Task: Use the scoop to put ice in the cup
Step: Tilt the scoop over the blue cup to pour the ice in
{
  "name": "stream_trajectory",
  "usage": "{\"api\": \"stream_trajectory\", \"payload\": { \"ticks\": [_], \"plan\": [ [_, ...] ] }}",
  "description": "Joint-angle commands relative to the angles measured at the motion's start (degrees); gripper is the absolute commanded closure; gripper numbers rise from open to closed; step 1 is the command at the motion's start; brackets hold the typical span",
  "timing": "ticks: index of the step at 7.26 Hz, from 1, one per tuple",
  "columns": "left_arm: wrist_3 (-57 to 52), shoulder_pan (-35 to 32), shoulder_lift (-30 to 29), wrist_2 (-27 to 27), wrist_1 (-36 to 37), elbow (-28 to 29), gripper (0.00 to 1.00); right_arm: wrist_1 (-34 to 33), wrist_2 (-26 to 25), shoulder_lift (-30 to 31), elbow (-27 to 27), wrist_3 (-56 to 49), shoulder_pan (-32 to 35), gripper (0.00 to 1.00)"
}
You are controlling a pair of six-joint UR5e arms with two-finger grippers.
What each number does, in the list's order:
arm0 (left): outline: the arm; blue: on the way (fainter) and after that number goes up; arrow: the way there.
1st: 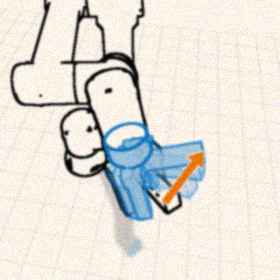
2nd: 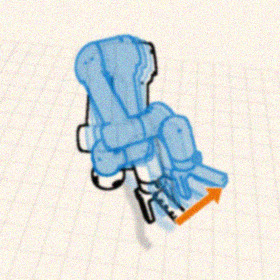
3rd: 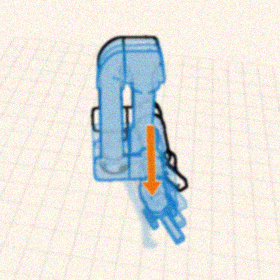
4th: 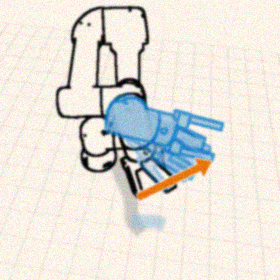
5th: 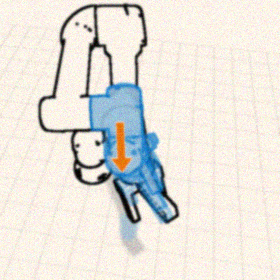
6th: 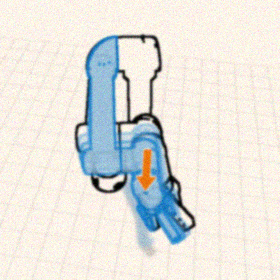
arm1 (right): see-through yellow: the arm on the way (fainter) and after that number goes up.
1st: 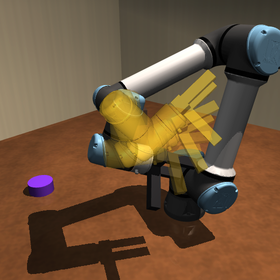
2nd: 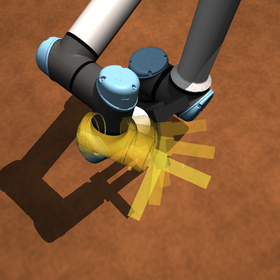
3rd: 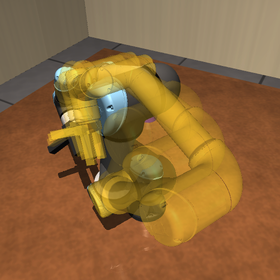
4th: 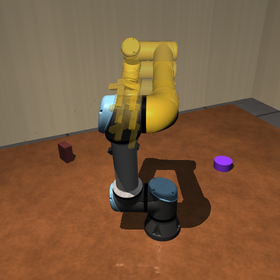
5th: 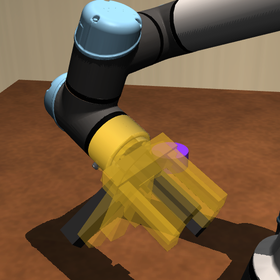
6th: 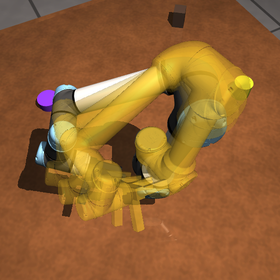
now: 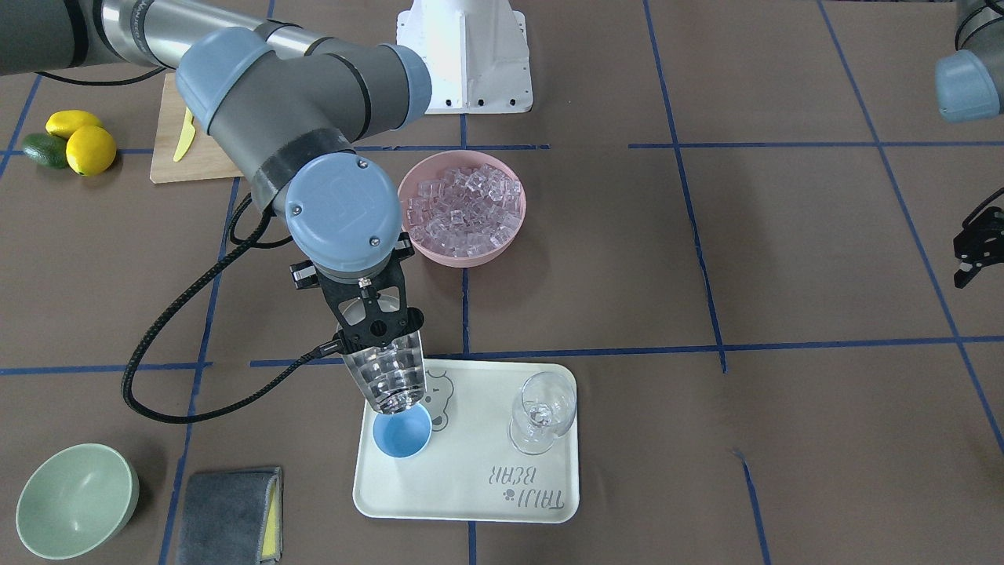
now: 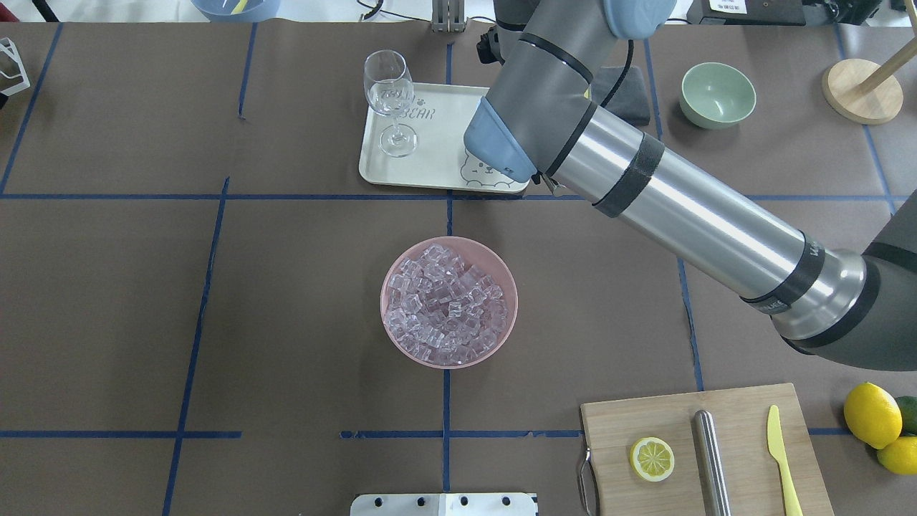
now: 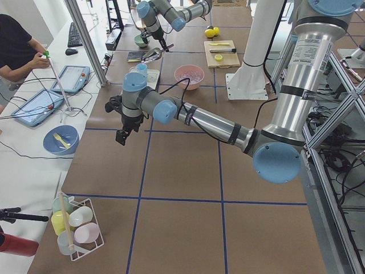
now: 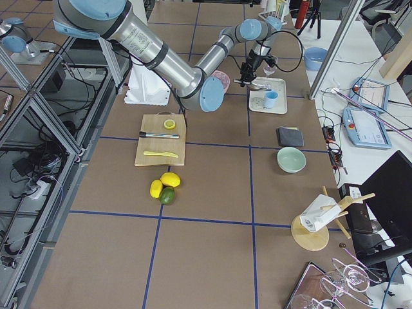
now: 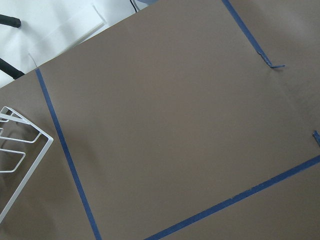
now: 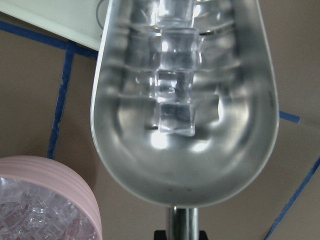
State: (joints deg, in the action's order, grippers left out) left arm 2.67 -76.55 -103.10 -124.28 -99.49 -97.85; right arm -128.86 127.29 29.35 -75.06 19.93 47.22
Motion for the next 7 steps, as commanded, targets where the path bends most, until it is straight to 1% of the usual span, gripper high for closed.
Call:
{"api": "stream_trajectory", "payload": {
  "ticks": [1, 2, 3, 7],
  "plan": [
    [-0.03, 0.00, 0.09, 0.00, 0.00, 0.11, 0.00, -2.00, 0.76, -0.61, 0.61, -0.06, 0.16, 1.00],
    [-0.12, 0.00, 0.09, 0.00, -0.09, 0.11, 0.00, -2.45, 1.12, -1.57, 2.27, -0.06, 0.24, 1.00],
    [-0.12, 0.00, 0.09, 0.00, -0.09, 0.11, 0.00, -3.58, 1.29, -4.19, 5.85, -0.06, 0.24, 1.00],
    [-0.12, 0.00, 0.09, 0.09, -0.18, 0.20, 0.00, -7.54, 1.65, -6.14, 7.29, -0.15, 0.68, 1.00]
  ]
}}
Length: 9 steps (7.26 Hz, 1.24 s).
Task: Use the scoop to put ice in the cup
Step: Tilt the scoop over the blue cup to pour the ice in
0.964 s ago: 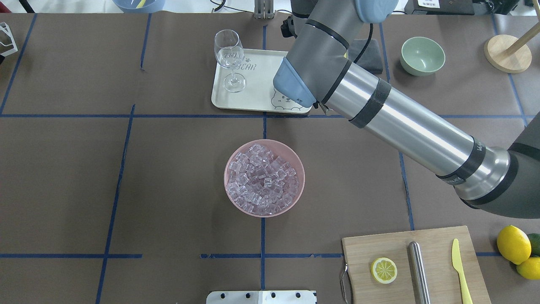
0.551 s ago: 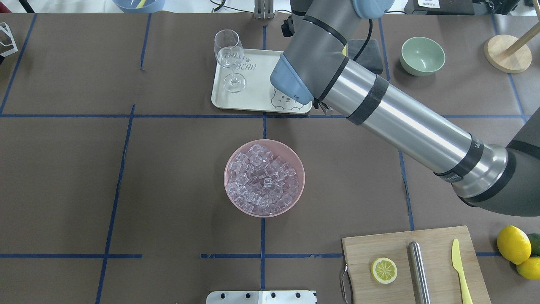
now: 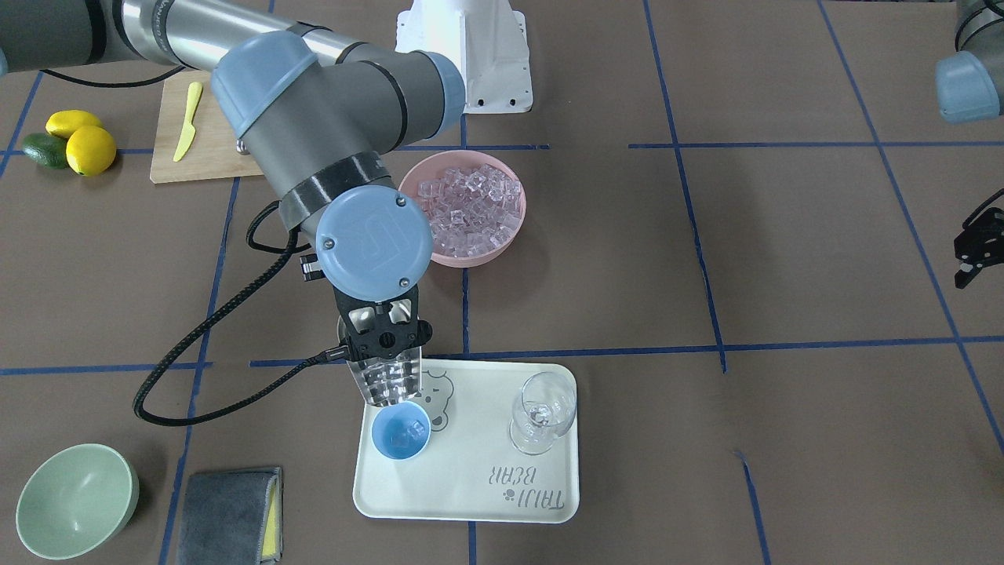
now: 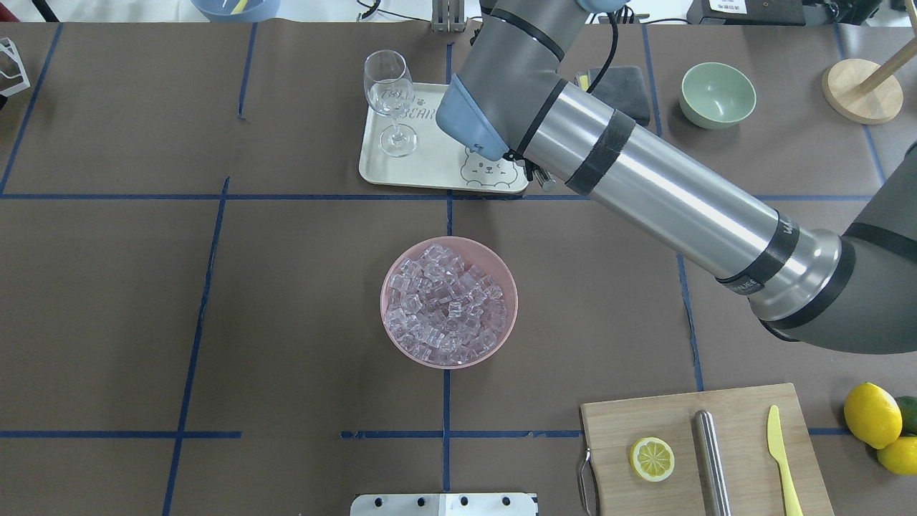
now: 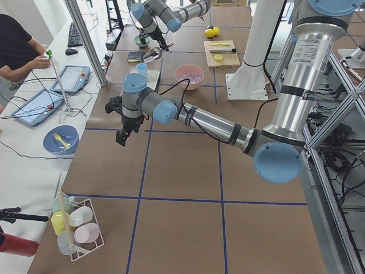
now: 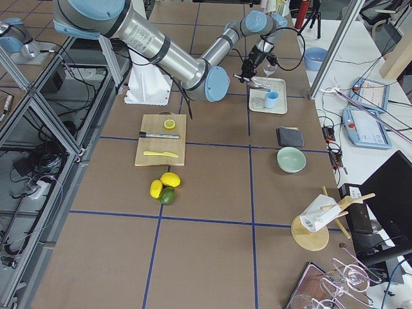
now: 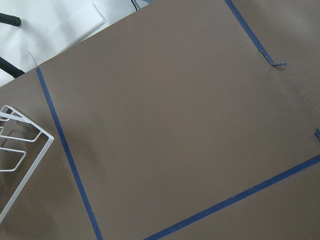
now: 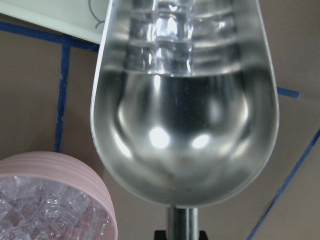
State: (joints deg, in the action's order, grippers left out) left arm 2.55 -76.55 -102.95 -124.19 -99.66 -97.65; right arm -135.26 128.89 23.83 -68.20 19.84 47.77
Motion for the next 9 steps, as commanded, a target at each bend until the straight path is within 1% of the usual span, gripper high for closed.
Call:
{"api": "stream_trajectory", "payload": {
  "ticks": [1, 4, 5, 6, 7, 8, 9],
  "plan": [
    [0.00, 0.00, -0.05, 0.00, -0.01, -0.08, 0.00, -1.32, 0.05, -1.67, 2.00, -0.07, 0.13, 1.00],
    [0.00, 0.00, -0.05, 0.00, -0.01, -0.08, 0.00, -1.93, 0.05, -2.65, 2.63, -0.07, 0.13, 1.00],
    [0.00, 0.00, -0.05, 0.00, 0.16, -0.26, 0.00, -2.28, 0.05, -2.82, 2.11, 0.02, 0.13, 1.00],
    [-0.09, 0.00, -0.05, -0.08, 0.25, -0.17, 0.00, -2.63, -0.30, -2.30, -0.33, 0.11, 0.13, 1.00],
    [0.00, 0.00, -0.14, -0.08, 0.25, 0.09, 0.00, -3.42, -0.83, 0.75, -6.71, 0.20, 1.18, 1.00],
    [0.00, 0.09, -0.14, -0.08, 0.25, 0.09, 0.00, -3.78, -1.09, 5.74, -14.69, 0.28, 2.67, 1.00],
    [0.00, 0.00, -0.05, -0.17, 0.34, 0.00, 0.00, -3.34, -1.97, 14.49, -26.17, 0.55, 3.99, 1.00]
  ]
}}
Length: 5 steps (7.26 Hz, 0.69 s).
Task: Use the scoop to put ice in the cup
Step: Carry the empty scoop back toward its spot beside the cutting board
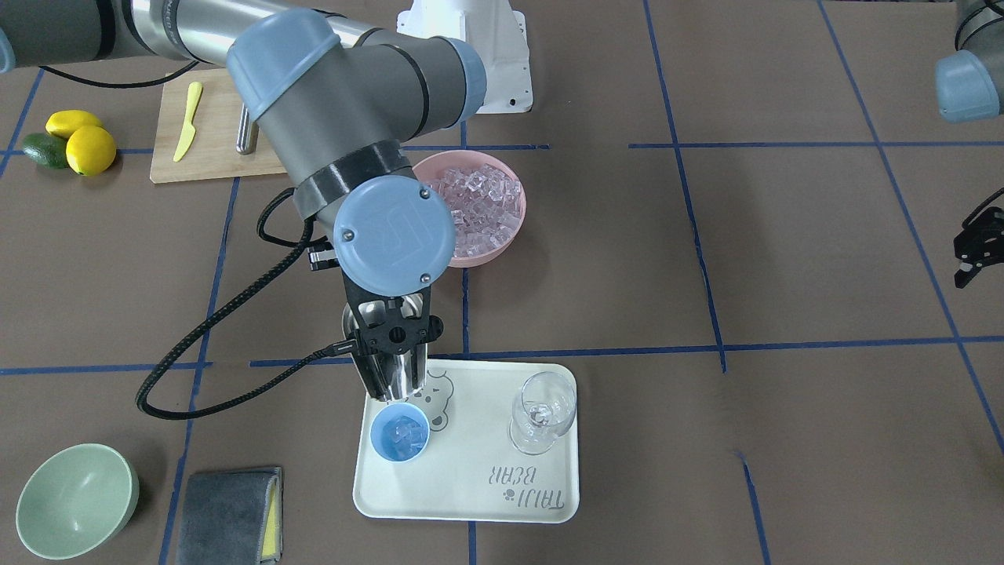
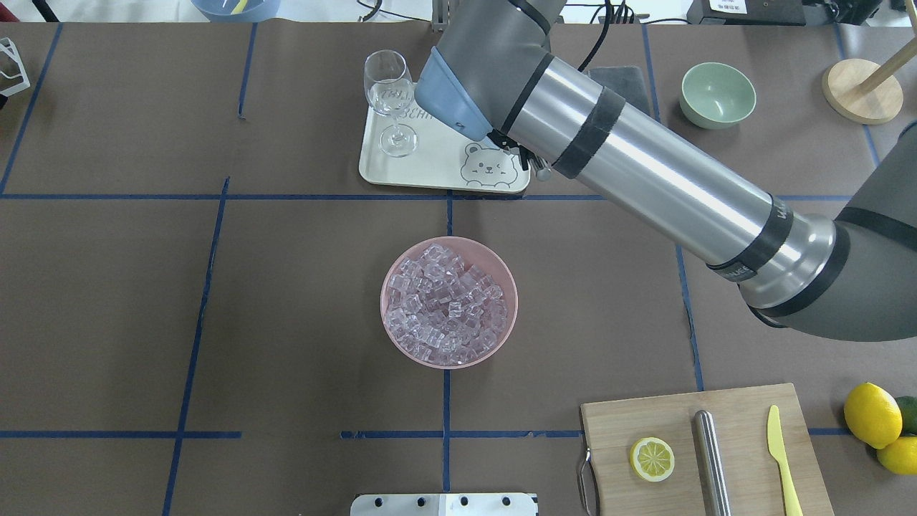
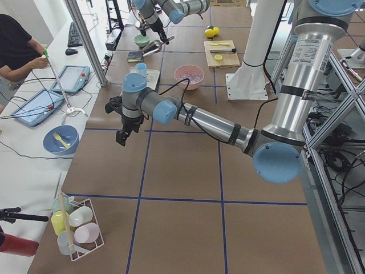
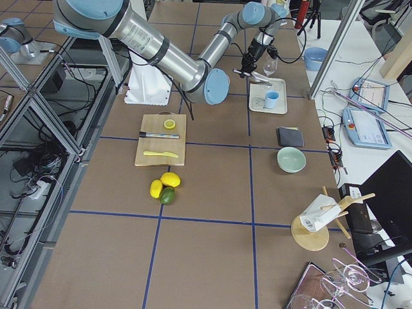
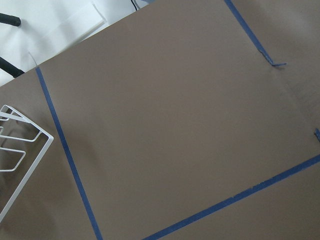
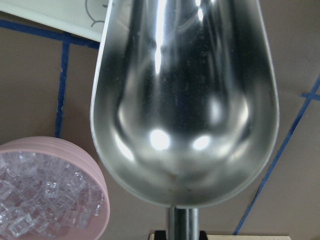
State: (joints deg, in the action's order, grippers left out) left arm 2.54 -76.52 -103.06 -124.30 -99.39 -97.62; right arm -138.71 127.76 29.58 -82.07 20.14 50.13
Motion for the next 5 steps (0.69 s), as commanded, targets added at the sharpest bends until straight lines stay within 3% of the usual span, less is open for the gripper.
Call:
{"api": "stream_trajectory", "payload": {
  "ticks": [1, 3, 4, 5],
  "plan": [
    [0.01, -0.04, 0.32, -0.24, 0.07, 0.06, 0.00, 1.32, -2.24, 17.71, -22.60, 3.30, 1.72, 1.00],
    [0.01, -0.04, 2.15, -0.33, 0.16, -0.02, 0.00, 1.34, -2.60, 21.38, -23.83, 6.58, 6.27, 1.00],
    [0.01, -0.04, 3.73, -0.33, 0.16, -0.55, 0.00, 1.51, -2.78, 26.10, -27.93, 6.32, 7.68, 1.00],
    [0.01, -0.12, 4.70, -0.42, 0.16, -1.07, 0.00, 1.95, -2.78, 34.85, -35.46, 6.40, 7.79, 1.00]
  ]
}}
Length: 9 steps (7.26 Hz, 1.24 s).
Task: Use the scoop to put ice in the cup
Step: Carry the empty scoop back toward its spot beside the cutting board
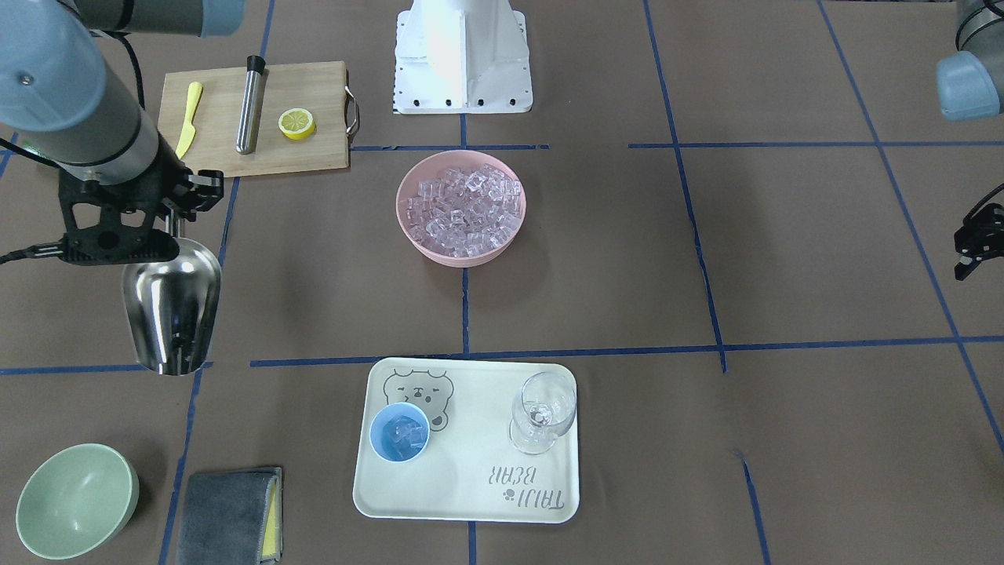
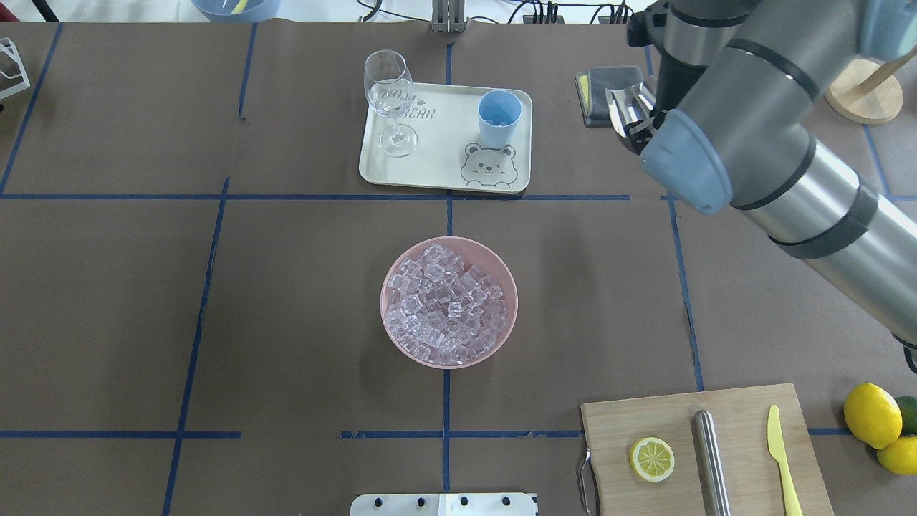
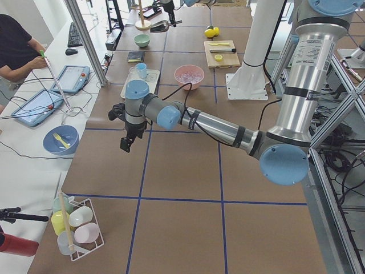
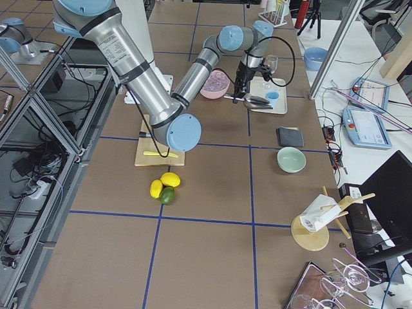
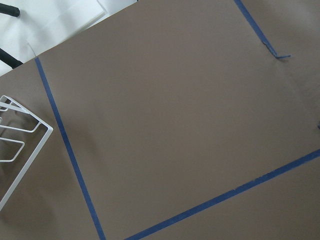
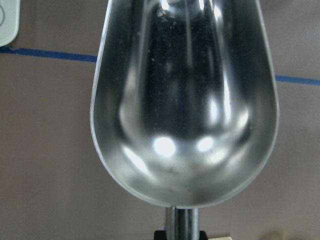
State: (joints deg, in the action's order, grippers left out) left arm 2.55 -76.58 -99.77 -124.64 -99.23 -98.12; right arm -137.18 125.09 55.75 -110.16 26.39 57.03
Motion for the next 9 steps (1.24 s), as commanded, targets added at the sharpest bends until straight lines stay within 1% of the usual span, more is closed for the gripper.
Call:
{"api": "stream_trajectory", "payload": {
  "ticks": [1, 2, 3, 4, 5, 6, 7, 8, 9],
  "plan": [
    [0.00, -0.06, 1.51, -0.07, 0.00, -0.15, 0.00, 4.77, -0.11, 15.63, -10.92, 0.42, 1.23, 1.00],
    [0.09, -0.15, 2.03, 0.02, 0.44, -0.14, 0.00, 12.99, -0.28, 23.88, -12.08, 0.51, 1.24, 1.00],
    [0.09, -0.24, 1.95, 0.02, 2.27, -0.32, 0.00, 26.30, -0.28, 33.45, -11.75, 1.55, 1.15, 1.00],
    [0.00, -0.24, 2.03, 0.02, 2.46, -0.32, 0.00, 36.27, -0.28, 37.72, -10.44, 8.44, 0.98, 1.00],
    [0.00, -0.24, 2.12, 0.02, 2.55, -0.32, 0.00, 40.89, 0.32, 39.16, -10.08, 16.94, -0.59, 1.00],
    [0.00, -0.24, 2.04, 0.02, 2.55, -0.23, 0.00, 43.46, 0.16, 39.52, -9.99, 22.08, -5.48, 1.00],
    [0.00, -0.24, 2.03, 0.02, 2.55, -0.23, 0.00, 44.10, -0.19, 39.35, -8.77, 25.78, -10.58, 1.00],
    [0.00, -0.15, 1.95, 0.02, 2.55, -0.14, 0.00, 45.32, -0.20, 38.82, -6.67, 28.17, -13.85, 1.00],
    [0.00, -0.15, 1.95, 0.02, 2.55, -0.23, 0.00, 45.51, 0.06, 38.56, -4.73, 28.54, -15.36, 1.00]
  ]
}}
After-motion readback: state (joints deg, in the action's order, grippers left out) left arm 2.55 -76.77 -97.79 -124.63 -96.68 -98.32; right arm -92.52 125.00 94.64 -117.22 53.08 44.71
